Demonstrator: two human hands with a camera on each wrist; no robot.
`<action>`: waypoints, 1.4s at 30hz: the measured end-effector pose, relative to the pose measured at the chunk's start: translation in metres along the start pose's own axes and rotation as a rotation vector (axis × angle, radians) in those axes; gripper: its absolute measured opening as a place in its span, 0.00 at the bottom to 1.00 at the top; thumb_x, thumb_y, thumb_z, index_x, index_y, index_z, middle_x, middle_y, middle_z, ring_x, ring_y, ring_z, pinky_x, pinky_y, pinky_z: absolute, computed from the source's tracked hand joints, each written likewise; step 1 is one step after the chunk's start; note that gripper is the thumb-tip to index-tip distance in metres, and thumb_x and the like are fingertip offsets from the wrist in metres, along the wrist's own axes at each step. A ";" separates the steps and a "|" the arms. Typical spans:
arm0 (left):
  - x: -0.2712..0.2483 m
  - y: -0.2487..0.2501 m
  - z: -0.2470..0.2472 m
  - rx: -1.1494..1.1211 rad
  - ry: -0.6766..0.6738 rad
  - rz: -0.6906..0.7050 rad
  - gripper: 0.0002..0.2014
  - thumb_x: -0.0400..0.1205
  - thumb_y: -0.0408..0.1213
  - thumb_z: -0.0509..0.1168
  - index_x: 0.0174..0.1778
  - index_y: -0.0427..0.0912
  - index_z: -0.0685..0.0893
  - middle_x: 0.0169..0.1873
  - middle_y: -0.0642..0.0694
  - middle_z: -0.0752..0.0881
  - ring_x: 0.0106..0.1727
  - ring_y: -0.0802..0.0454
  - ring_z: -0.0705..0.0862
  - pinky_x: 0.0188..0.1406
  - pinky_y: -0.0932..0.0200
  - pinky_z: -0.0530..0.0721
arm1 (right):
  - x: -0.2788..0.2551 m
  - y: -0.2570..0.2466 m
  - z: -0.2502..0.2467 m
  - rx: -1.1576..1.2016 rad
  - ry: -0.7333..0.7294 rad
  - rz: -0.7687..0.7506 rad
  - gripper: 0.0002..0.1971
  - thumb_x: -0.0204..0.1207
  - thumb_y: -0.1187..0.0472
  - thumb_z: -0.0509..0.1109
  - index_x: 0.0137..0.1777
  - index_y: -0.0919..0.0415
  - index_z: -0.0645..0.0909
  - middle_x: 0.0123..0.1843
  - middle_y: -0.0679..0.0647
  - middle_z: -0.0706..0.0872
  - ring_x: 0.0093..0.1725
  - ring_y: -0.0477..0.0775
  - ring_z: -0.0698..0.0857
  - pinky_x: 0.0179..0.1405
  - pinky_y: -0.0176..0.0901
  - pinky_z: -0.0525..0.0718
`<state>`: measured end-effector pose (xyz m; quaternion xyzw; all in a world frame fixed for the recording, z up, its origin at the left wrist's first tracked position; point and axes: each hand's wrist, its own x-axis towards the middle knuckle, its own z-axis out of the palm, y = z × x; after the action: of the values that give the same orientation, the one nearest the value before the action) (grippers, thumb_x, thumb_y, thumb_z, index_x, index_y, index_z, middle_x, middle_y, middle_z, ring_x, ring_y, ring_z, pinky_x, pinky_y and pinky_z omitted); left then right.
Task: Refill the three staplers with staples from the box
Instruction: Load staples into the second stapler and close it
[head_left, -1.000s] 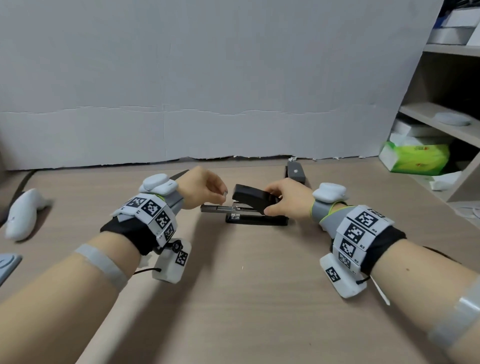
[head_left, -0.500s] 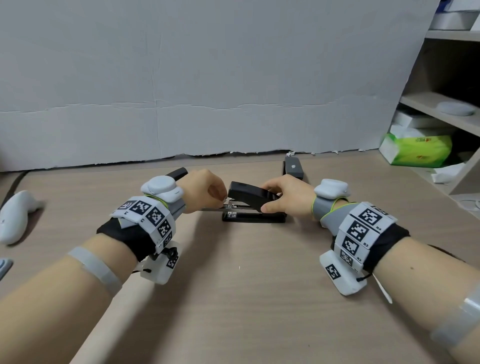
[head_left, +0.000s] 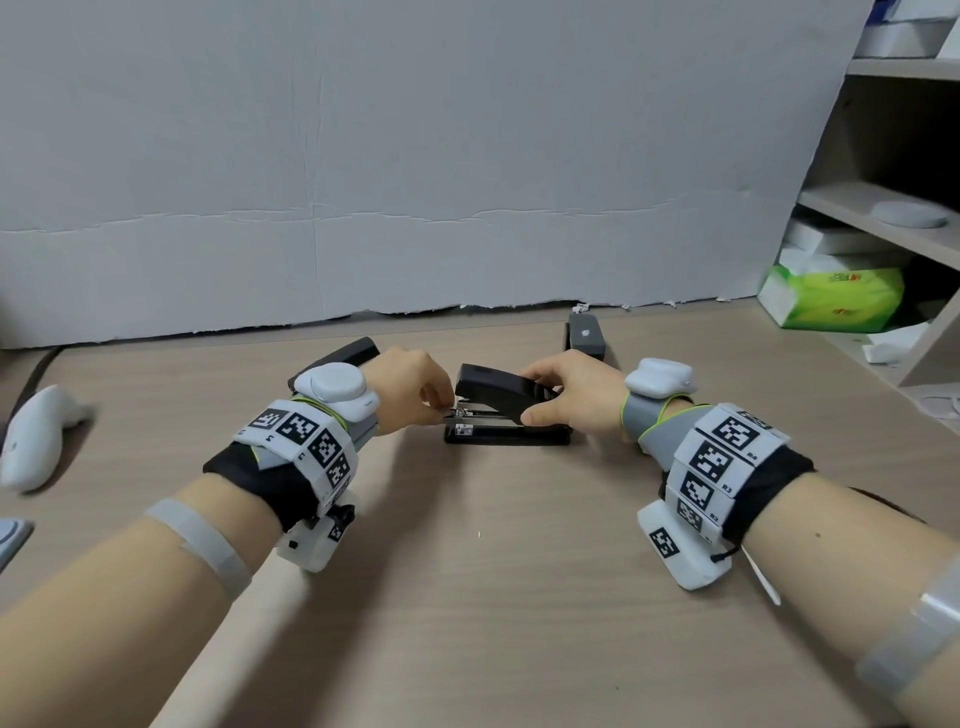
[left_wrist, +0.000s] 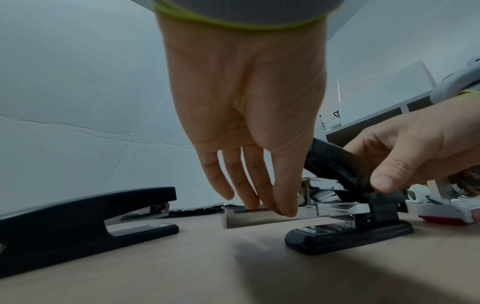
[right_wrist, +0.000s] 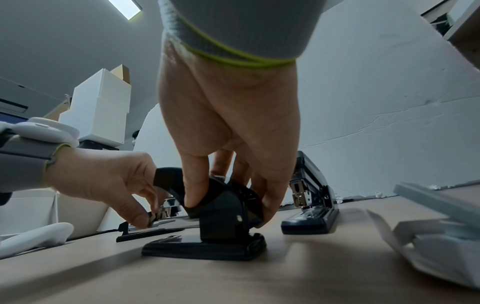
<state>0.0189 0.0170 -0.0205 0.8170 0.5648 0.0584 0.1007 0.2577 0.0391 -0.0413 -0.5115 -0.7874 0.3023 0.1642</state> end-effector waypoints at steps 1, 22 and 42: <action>0.000 0.000 0.000 0.008 -0.004 -0.001 0.06 0.76 0.39 0.74 0.48 0.47 0.91 0.43 0.50 0.91 0.48 0.52 0.88 0.50 0.60 0.84 | 0.000 0.000 0.000 0.000 0.000 0.001 0.16 0.68 0.57 0.80 0.56 0.49 0.87 0.50 0.53 0.92 0.52 0.59 0.89 0.60 0.56 0.85; 0.009 -0.012 0.010 -0.271 -0.063 -0.172 0.05 0.80 0.45 0.70 0.39 0.53 0.89 0.37 0.52 0.89 0.37 0.55 0.82 0.40 0.62 0.79 | 0.001 0.000 0.000 0.003 -0.005 -0.010 0.15 0.67 0.55 0.79 0.55 0.49 0.88 0.49 0.55 0.92 0.50 0.61 0.89 0.57 0.59 0.86; 0.011 -0.021 0.019 -0.569 -0.096 -0.201 0.07 0.78 0.42 0.74 0.35 0.47 0.88 0.25 0.53 0.83 0.29 0.55 0.81 0.34 0.61 0.85 | -0.003 0.000 -0.005 0.033 -0.050 -0.031 0.13 0.67 0.58 0.79 0.50 0.41 0.87 0.49 0.50 0.92 0.50 0.58 0.88 0.59 0.55 0.86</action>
<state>0.0076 0.0322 -0.0445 0.6976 0.5984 0.1652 0.3576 0.2618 0.0380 -0.0368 -0.4889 -0.7940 0.3251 0.1577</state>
